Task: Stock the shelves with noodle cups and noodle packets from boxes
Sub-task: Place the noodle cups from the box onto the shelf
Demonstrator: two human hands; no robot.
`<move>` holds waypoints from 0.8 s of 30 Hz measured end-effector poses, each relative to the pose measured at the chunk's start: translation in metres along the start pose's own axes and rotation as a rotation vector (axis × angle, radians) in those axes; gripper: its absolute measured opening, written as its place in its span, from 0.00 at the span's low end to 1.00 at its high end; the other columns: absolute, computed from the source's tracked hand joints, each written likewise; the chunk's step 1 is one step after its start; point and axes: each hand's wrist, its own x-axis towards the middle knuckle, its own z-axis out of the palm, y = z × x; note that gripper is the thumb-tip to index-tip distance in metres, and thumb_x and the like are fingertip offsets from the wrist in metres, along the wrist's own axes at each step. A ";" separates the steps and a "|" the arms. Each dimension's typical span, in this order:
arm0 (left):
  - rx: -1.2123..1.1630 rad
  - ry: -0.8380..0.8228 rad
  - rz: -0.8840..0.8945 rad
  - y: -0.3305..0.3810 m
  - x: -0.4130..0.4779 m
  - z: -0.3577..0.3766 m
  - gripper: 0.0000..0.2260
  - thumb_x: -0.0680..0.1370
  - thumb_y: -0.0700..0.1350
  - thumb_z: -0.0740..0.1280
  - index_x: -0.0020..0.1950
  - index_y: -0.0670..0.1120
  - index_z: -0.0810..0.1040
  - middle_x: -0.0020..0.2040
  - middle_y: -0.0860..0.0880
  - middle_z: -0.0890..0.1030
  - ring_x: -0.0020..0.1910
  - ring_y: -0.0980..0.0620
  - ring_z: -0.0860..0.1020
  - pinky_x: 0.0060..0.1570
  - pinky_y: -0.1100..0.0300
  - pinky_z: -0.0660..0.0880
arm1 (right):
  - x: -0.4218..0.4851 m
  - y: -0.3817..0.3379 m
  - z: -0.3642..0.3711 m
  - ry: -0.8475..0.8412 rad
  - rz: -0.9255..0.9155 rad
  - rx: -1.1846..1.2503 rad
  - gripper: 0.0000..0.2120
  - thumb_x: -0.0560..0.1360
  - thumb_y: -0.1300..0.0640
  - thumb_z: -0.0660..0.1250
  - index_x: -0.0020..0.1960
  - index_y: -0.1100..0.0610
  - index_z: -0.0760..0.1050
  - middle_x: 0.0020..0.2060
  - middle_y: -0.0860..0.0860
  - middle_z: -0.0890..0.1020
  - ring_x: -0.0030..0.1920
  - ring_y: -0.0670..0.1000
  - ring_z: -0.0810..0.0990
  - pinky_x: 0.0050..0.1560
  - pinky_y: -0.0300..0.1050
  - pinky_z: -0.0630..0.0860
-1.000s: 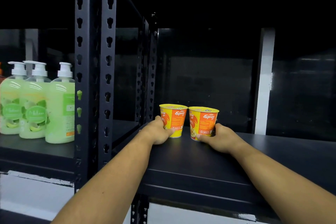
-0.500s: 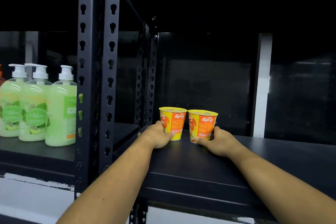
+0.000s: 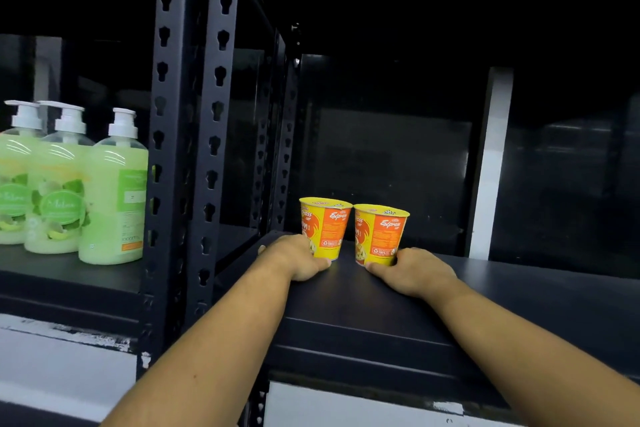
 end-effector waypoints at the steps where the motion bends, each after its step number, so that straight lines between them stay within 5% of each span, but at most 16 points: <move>1: 0.010 -0.009 0.004 0.002 -0.003 -0.001 0.25 0.77 0.65 0.67 0.68 0.52 0.77 0.68 0.48 0.78 0.68 0.44 0.75 0.73 0.41 0.67 | -0.005 -0.002 -0.002 0.010 0.006 -0.029 0.35 0.72 0.22 0.56 0.65 0.45 0.78 0.62 0.47 0.81 0.63 0.53 0.79 0.61 0.52 0.76; 4: 0.041 -0.040 0.003 0.004 -0.018 -0.004 0.31 0.73 0.70 0.65 0.69 0.54 0.77 0.69 0.48 0.78 0.68 0.43 0.75 0.72 0.42 0.68 | -0.024 -0.005 -0.011 0.033 0.005 -0.105 0.32 0.74 0.24 0.56 0.60 0.47 0.79 0.59 0.48 0.82 0.61 0.53 0.80 0.57 0.50 0.76; 7: 0.099 -0.042 0.046 0.007 -0.044 -0.010 0.27 0.78 0.68 0.63 0.69 0.51 0.77 0.67 0.48 0.78 0.66 0.44 0.76 0.66 0.49 0.72 | -0.044 0.000 -0.017 0.047 -0.053 -0.167 0.28 0.75 0.24 0.56 0.48 0.48 0.77 0.53 0.48 0.83 0.55 0.52 0.81 0.49 0.48 0.76; 11: 0.095 -0.064 0.142 0.012 -0.090 -0.018 0.22 0.82 0.64 0.62 0.64 0.49 0.81 0.61 0.49 0.81 0.59 0.48 0.78 0.52 0.57 0.72 | -0.088 0.019 -0.026 -0.013 -0.144 -0.099 0.31 0.76 0.26 0.57 0.62 0.48 0.80 0.58 0.47 0.83 0.58 0.51 0.80 0.57 0.50 0.78; 19: 0.076 0.122 0.256 0.035 -0.196 0.007 0.23 0.83 0.64 0.58 0.73 0.56 0.76 0.70 0.54 0.79 0.69 0.50 0.75 0.69 0.48 0.73 | -0.196 0.069 -0.035 0.056 -0.410 0.044 0.28 0.81 0.34 0.58 0.77 0.45 0.67 0.73 0.41 0.73 0.72 0.46 0.71 0.72 0.47 0.70; 22: 0.012 0.177 0.340 0.051 -0.239 0.025 0.23 0.84 0.60 0.60 0.77 0.54 0.72 0.77 0.55 0.71 0.78 0.54 0.65 0.78 0.58 0.57 | -0.232 0.088 -0.032 0.081 -0.508 0.003 0.30 0.82 0.35 0.56 0.81 0.44 0.60 0.79 0.40 0.63 0.80 0.43 0.57 0.81 0.47 0.52; 24: -0.090 0.206 0.363 0.060 -0.269 0.038 0.22 0.84 0.59 0.62 0.76 0.54 0.74 0.76 0.55 0.72 0.77 0.58 0.65 0.74 0.64 0.59 | -0.257 0.100 -0.030 0.074 -0.531 0.032 0.31 0.82 0.36 0.55 0.82 0.44 0.56 0.80 0.39 0.59 0.81 0.40 0.52 0.82 0.45 0.48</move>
